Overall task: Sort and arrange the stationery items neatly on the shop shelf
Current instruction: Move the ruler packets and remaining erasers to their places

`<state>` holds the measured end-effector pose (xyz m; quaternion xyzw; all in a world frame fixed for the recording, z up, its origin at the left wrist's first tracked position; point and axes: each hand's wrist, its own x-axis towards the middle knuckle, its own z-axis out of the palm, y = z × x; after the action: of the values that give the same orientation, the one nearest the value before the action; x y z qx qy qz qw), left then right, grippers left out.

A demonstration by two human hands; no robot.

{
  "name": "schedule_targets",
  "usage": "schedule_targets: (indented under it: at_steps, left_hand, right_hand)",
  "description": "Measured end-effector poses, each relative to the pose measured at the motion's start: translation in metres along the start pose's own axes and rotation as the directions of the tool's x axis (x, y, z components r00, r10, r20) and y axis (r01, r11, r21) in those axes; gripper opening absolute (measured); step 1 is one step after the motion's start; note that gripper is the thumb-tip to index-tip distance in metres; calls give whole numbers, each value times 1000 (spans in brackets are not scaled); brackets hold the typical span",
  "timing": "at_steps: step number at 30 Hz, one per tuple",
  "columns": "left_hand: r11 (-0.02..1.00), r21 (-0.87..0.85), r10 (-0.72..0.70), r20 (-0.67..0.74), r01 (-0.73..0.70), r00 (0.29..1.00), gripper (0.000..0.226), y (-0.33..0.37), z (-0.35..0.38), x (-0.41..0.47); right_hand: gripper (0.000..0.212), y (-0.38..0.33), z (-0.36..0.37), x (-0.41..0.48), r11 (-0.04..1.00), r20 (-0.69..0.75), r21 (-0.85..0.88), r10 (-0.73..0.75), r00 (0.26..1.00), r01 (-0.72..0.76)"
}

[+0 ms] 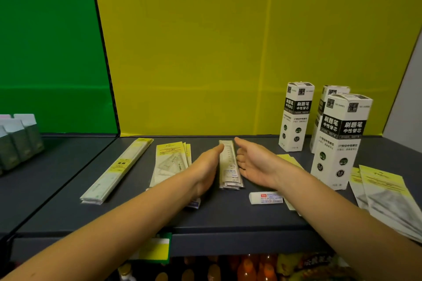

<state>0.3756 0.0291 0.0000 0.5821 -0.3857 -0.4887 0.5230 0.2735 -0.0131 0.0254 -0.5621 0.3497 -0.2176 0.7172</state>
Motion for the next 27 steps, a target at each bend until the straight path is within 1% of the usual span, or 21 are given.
schedule_targets:
  at_steps: [2, 5, 6, 7, 8, 10, 11, 13, 14, 16, 17, 18, 19, 20, 21, 25, 27]
  left_hand:
    - [999, -42, -22, -5, 22, 1000, 53, -5, 1, 4]
    - [999, -43, 1, -18, -2, 1000, 68, -10, -5, 6]
    - [999, -40, 15, -12, -15, 1000, 70, -8, -6, 2]
    - [999, -11, 45, -7, -45, 999, 66, -4, -7, -7]
    - [992, 70, 106, -14, -105, 994, 58, 1, -10, -16]
    - [933, 274, 255, -42, -234, 966, 34, 10, -26, -41]
    - [881, 368, 326, -14, -298, 945, 27, 14, -36, -58]
    - [759, 531, 415, 54, -378, 908, 23, 16, -58, -88]
    - [675, 628, 448, 68, -387, 891, 23, 11, -71, -97]
    - [495, 804, 477, 66, -330, 876, 24, -2, -94, -115]
    - [419, 857, 477, 74, -300, 876, 29, -10, -103, -122]
    - [359, 888, 470, 95, -289, 877, 40, -17, -109, -129]
    - [325, 899, 455, 124, -294, 882, 51, -25, -115, -133]
    - [301, 903, 442, 152, -306, 884, 58, -31, -119, -137]
    - [281, 906, 438, 173, -317, 882, 60, -36, -121, -140]
    - [175, 919, 504, 225, -353, 834, 54, -40, -123, -142]
    - [118, 918, 483, 279, -378, 830, 56, -38, -125, -138]
  right_hand:
    - [49, 0, 11, -7, 999, 26, 52, -6, 1000, 5]
    - [48, 2, 16, -14, 999, -21, -10, -49, 999, 48]
    - [48, 1, 15, -17, 995, -50, -75, -75, 996, 71]
    - [48, 0, 13, -20, 976, -75, -188, -122, 990, 106]
    - [49, -1, 8, -23, 925, -81, -351, -185, 979, 146]
    - [48, -2, -10, -35, 745, -26, -630, -302, 953, 219]
    - [45, -5, -16, -44, 649, 19, -722, -327, 945, 239]
    - [39, -6, -28, -63, 449, 109, -857, -323, 940, 253]
    - [38, -4, -32, -72, 335, 140, -910, -310, 940, 246]
    - [42, 5, -37, -85, 103, 164, -974, -293, 942, 201]
    - [45, 10, -38, -88, 26, 154, -985, -291, 944, 168]
    - [46, 15, -37, -90, -31, 145, -989, -283, 948, 142]
    - [46, 20, -35, -90, -69, 152, -988, -278, 949, 138]
    - [43, 23, -33, -91, -82, 167, -985, -283, 945, 150]
    - [38, 26, -32, -89, -82, 177, -984, -297, 938, 159]
    - [22, 32, -30, -82, -66, 177, -984, -393, 902, 164]
    - [17, 32, -28, -83, -30, 172, -984, -424, 889, 176]
